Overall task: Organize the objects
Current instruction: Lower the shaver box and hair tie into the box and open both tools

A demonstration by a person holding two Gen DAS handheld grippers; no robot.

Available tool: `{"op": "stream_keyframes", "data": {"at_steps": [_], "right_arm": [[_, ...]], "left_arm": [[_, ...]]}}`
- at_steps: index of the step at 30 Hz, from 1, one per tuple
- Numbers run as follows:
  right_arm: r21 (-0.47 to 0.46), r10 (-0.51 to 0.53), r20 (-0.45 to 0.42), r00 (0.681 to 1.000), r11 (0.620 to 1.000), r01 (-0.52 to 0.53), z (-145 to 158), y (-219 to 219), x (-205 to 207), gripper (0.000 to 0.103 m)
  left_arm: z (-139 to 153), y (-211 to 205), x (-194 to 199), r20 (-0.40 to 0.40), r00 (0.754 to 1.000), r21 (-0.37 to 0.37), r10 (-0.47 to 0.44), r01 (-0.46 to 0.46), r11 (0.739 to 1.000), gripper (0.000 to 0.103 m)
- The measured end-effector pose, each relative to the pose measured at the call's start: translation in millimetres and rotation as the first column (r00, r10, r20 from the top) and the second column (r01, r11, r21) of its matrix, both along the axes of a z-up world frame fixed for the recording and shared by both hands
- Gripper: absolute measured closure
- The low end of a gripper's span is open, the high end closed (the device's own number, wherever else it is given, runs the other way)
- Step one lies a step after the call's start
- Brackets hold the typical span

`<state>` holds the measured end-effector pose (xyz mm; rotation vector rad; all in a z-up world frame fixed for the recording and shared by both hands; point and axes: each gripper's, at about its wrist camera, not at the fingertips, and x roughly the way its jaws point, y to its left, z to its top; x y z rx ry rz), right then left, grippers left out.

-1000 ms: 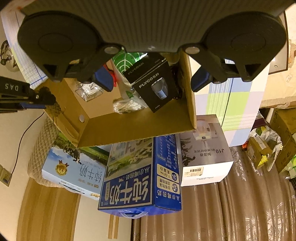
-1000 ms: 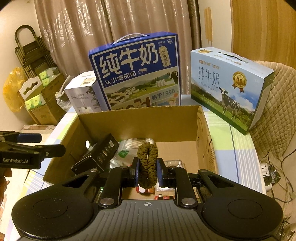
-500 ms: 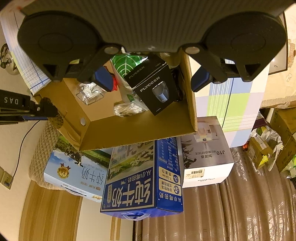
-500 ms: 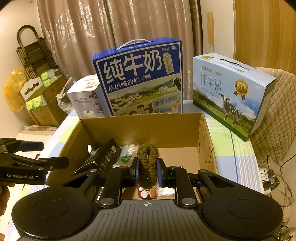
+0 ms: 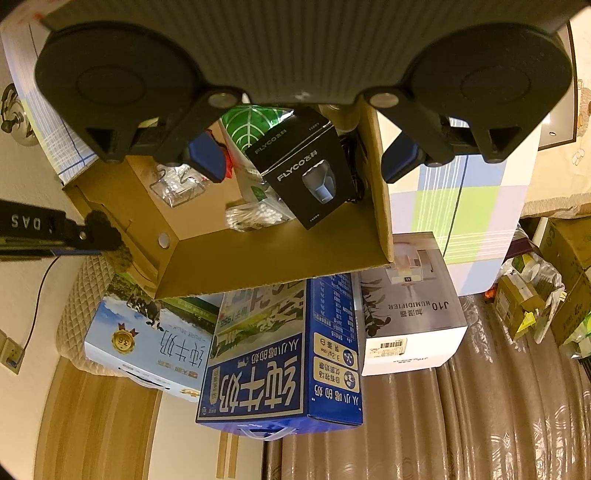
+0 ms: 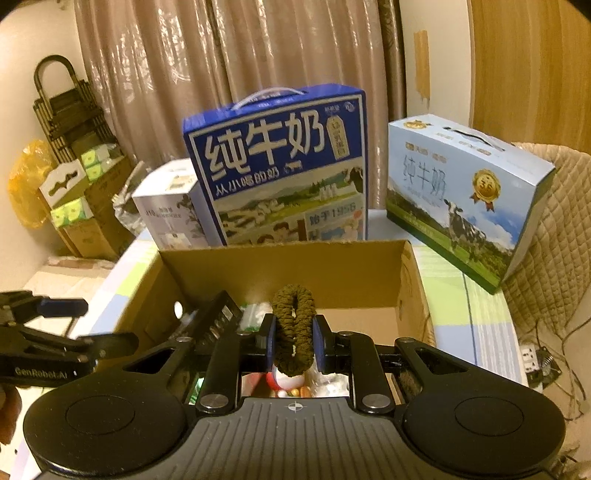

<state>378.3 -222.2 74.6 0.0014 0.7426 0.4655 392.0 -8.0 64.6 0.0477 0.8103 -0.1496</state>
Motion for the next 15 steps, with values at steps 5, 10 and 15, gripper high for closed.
{"op": "stream_keyframes", "data": {"at_steps": [5, 10, 15], "right_arm": [[0.069, -0.045, 0.021, 0.999, 0.997, 0.043, -0.8, -5.5, 9.7, 0.031], [0.084, -0.059, -0.003, 0.998, 0.995, 0.059, -5.4, -14.4, 7.5, 0.031], [0.077, -0.075, -0.038, 0.996, 0.994, 0.078, -13.1, -21.2, 2.0, 0.031]], "left_arm": [[-0.3, 2.0, -2.3, 0.003, 1.000, -0.001, 0.000, 0.000, 1.000, 0.015], [-3.2, 6.8, -3.2, -0.002, 1.000, -0.007, 0.010, -0.010, 1.000, 0.015], [-3.4, 6.3, -7.1, -0.002, 1.000, -0.011, 0.012, -0.012, 1.000, 0.014]]}}
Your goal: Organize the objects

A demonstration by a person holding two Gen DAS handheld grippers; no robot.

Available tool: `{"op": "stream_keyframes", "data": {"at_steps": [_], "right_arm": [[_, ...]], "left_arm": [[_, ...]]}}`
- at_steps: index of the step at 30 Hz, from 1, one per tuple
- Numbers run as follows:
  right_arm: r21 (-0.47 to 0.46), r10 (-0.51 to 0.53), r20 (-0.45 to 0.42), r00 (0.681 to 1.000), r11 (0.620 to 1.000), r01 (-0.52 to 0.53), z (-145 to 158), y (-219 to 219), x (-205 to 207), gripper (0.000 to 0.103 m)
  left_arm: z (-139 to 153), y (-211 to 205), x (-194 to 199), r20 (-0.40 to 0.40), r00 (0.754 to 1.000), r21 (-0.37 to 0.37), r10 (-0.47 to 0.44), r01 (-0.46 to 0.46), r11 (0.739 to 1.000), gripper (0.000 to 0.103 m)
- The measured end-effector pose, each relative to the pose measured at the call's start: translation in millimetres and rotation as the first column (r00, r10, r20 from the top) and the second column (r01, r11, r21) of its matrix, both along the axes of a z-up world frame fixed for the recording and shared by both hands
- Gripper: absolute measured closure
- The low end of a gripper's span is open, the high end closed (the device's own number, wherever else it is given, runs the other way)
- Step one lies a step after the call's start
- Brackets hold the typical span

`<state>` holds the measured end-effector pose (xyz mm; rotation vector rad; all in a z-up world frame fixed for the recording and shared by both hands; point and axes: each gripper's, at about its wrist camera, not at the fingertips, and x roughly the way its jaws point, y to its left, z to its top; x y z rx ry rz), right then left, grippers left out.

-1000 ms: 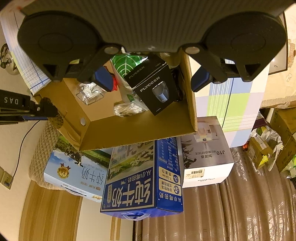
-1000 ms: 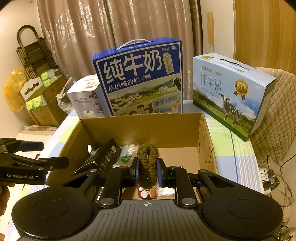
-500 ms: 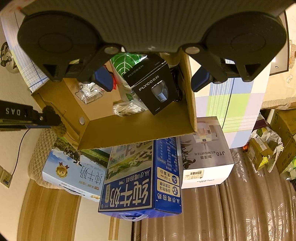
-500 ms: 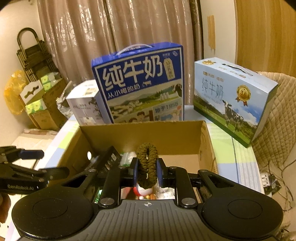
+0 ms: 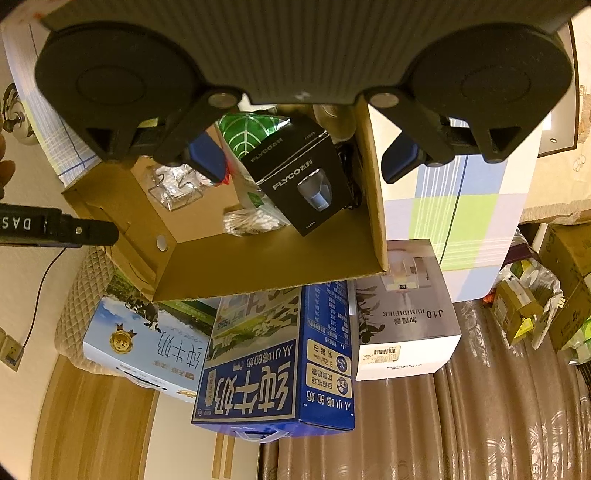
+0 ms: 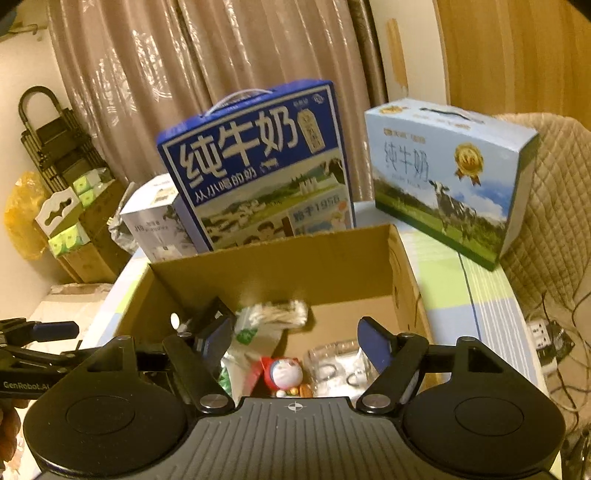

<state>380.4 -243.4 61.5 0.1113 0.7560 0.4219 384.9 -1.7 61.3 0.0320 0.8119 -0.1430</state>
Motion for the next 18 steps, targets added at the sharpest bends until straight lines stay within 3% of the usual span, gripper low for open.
{"op": "stream_keyframes", "data": {"at_steps": [18], "right_arm": [[-0.050, 0.028, -0.035, 0.999, 0.998, -0.029, 14.1, -2.0, -29.8, 0.030]], "left_arm": [[12.1, -0.1, -37.6, 0.018, 0.998, -0.035, 0.052, -0.051, 0.998, 0.001]]}}
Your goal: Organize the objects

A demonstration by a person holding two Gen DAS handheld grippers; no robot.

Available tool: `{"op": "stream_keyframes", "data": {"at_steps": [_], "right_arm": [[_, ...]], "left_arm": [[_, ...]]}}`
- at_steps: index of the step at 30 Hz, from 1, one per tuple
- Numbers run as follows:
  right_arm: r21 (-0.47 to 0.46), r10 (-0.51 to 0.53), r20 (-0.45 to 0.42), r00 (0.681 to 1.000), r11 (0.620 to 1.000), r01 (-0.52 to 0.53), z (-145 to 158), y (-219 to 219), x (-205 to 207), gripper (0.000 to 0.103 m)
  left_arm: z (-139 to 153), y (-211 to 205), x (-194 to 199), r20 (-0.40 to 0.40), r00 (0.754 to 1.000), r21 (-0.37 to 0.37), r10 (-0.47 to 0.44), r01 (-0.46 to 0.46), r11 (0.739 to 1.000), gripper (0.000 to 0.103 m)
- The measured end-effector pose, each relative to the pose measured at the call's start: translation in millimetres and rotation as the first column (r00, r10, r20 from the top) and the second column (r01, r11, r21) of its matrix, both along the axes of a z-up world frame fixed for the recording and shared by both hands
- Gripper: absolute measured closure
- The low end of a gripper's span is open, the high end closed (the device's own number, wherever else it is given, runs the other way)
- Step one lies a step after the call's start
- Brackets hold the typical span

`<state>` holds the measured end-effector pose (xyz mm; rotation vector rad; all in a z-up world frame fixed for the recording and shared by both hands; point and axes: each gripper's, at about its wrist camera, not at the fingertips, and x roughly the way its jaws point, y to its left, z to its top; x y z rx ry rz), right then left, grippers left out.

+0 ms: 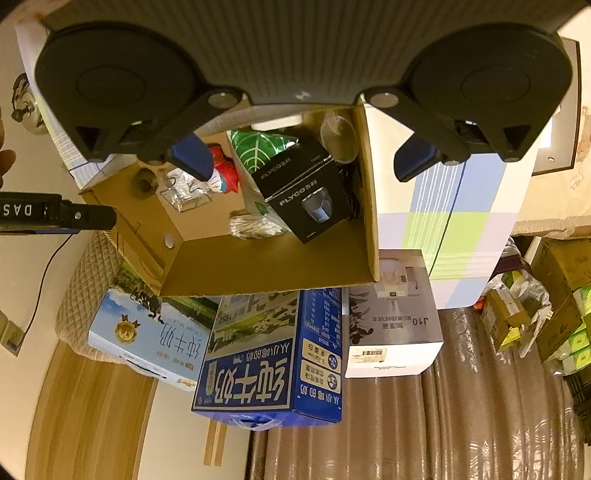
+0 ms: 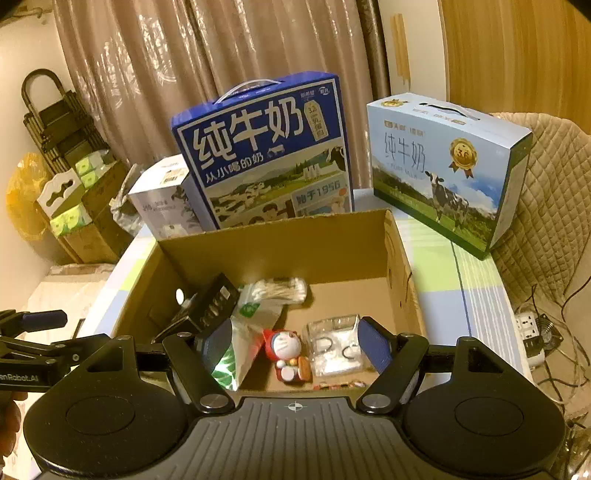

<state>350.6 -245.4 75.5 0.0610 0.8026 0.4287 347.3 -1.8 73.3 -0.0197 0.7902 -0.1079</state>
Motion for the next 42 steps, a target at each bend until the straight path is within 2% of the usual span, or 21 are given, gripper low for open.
{"op": "stream_keyframes", "data": {"at_steps": [8, 15, 25, 28, 35, 42], "right_arm": [[-0.019, 0.020, -0.015, 1.000, 1.000, -0.020, 12.1, -0.5, -21.2, 0.024], [-0.023, 0.011, -0.002, 1.000, 1.000, -0.011, 27.4, -8.3, -55.5, 0.019], [-0.032, 0.009, 0.043, 0.999, 0.999, -0.008, 51.2, -22.4, -134.7, 0.018], [-0.021, 0.004, 0.040, 0.999, 1.000, -0.003, 53.5, -26.9, -149.9, 0.018], [-0.010, -0.003, 0.043, 0.999, 1.000, 0.003, 56.9, -37.5, -204.5, 0.018], [-0.029, 0.005, 0.049, 0.999, 1.000, -0.004, 54.1, -41.0, -236.7, 0.018]], "left_arm": [[12.6, 1.2, -33.5, 0.001, 1.000, -0.029, 0.016, -0.016, 0.999, 0.001], [33.0, -0.3, -73.6, 0.018, 0.997, -0.032, 0.069, -0.068, 0.997, 0.001], [56.4, -9.4, -150.0, 0.061, 0.995, -0.041, 0.083, -0.081, 0.996, 0.001], [59.1, -10.1, -172.5, 0.063, 0.993, -0.050, 0.103, -0.100, 0.994, 0.001], [59.5, -17.9, -222.1, 0.067, 0.988, -0.013, 0.142, -0.142, 0.990, 0.001], [55.3, -19.5, -252.4, 0.050, 0.988, -0.037, 0.143, -0.141, 0.989, 0.001]]}}
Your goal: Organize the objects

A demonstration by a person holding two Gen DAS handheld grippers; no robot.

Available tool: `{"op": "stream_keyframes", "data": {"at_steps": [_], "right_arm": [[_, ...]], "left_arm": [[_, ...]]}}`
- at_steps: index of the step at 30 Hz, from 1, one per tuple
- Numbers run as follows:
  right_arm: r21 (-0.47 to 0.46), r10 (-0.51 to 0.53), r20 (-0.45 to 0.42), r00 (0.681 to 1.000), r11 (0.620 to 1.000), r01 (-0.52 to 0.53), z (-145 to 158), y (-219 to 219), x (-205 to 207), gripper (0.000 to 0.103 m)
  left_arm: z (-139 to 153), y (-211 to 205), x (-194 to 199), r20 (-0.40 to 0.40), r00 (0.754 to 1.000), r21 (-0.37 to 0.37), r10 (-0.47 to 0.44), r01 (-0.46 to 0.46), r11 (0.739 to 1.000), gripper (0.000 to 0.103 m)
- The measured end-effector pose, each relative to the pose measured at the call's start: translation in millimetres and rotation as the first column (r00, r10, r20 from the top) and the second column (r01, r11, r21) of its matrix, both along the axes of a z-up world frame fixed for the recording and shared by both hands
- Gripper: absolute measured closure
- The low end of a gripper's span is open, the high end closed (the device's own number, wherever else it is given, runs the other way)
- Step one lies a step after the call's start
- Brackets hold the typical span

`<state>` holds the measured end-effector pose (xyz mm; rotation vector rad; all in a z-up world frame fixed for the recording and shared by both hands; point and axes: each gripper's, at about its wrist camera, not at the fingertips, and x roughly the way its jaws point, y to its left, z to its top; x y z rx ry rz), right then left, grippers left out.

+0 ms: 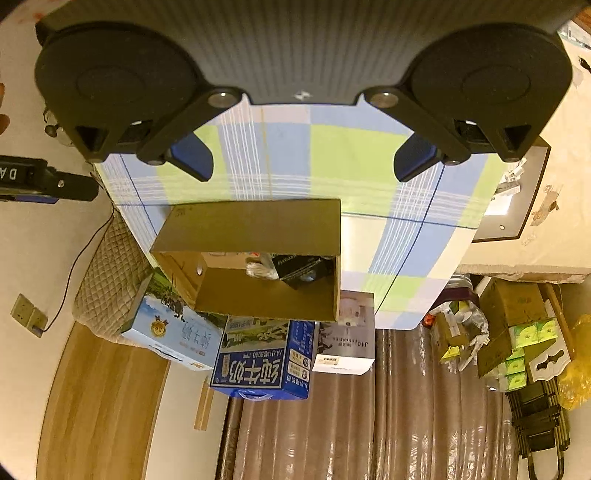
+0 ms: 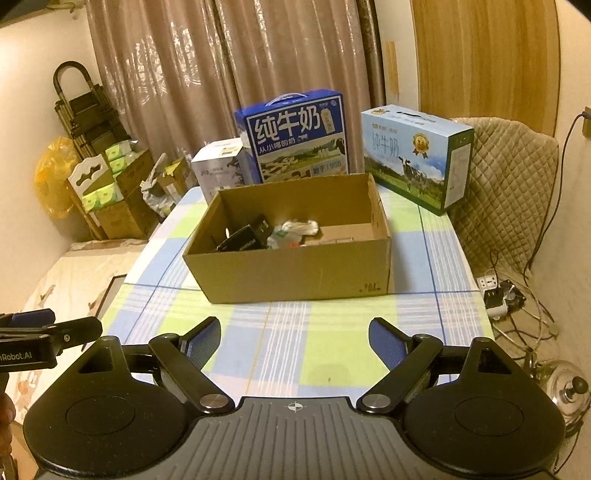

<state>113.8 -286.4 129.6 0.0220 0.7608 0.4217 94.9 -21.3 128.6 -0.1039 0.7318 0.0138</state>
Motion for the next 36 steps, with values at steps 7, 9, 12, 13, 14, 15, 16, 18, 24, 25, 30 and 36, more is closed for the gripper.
{"op": "stream_keyframes", "data": {"at_steps": [7, 9, 12, 13, 14, 15, 16, 18, 24, 25, 30, 36], "right_arm": [[-0.039, 0.016, 0.010, 1.000, 0.999, -0.015, -5.4, 0.5, -20.2, 0.018], [-0.047, 0.015, 0.012, 1.000, 0.999, -0.015, -7.2, 0.7, -24.9, 0.018], [-0.040, 0.017, 0.007, 1.000, 0.999, -0.017, -9.6, 0.3, -30.0, 0.018], [-0.040, 0.019, 0.004, 1.000, 0.999, -0.019, -10.5, 0.4, -31.2, 0.018], [-0.042, 0.021, 0.002, 1.000, 0.999, -0.021, -11.3, 0.2, -32.5, 0.018], [-0.043, 0.022, 0.001, 1.000, 0.999, -0.022, -11.8, 0.2, -34.2, 0.018], [-0.042, 0.025, 0.001, 1.000, 0.999, -0.025, -11.9, 0.3, -35.7, 0.018], [-0.048, 0.026, 0.005, 1.000, 0.999, -0.026, -12.4, 0.9, -38.5, 0.018], [-0.034, 0.036, -0.008, 0.999, 0.999, -0.036, -16.5, 0.9, -44.6, 0.018], [-0.032, 0.037, -0.010, 0.999, 0.999, -0.037, -17.4, 1.0, -45.9, 0.018], [-0.028, 0.037, -0.020, 0.999, 0.999, -0.037, -21.9, 0.2, -46.1, 0.018], [-0.023, 0.037, -0.030, 0.999, 0.999, -0.037, -25.8, -1.7, -46.6, 0.018]], "left_arm": [[-9.1, -0.3, -14.8, -0.013, 1.000, -0.001, 0.006, -0.006, 1.000, 0.001], [-11.6, 0.5, -17.1, -0.019, 1.000, -0.005, 0.010, -0.010, 1.000, 0.001], [-13.2, 0.9, -20.4, -0.024, 1.000, -0.008, 0.007, -0.008, 1.000, 0.001], [-13.5, 1.0, -21.2, -0.024, 1.000, -0.009, 0.008, -0.008, 1.000, 0.001], [-13.7, 0.6, -22.5, -0.023, 1.000, -0.008, 0.006, -0.006, 1.000, 0.001], [-13.8, -0.4, -24.1, -0.022, 1.000, -0.004, 0.003, -0.003, 1.000, 0.001], [-14.0, -1.5, -25.1, -0.020, 1.000, 0.001, 0.002, -0.002, 1.000, 0.001], [-14.8, -4.1, -28.0, -0.016, 1.000, 0.014, -0.002, 0.002, 1.000, 0.001], [-20.5, -9.8, -32.7, -0.028, 1.000, 0.019, -0.013, 0.014, 1.000, 0.001], [-21.5, -10.8, -33.0, -0.031, 0.999, 0.018, -0.015, 0.016, 1.000, 0.001], [-25.3, -17.7, -36.6, -0.040, 0.999, 0.023, -0.026, 0.027, 0.999, 0.001], [-27.1, -20.9, -36.2, -0.043, 0.999, 0.024, -0.031, 0.032, 0.999, 0.000]]}}
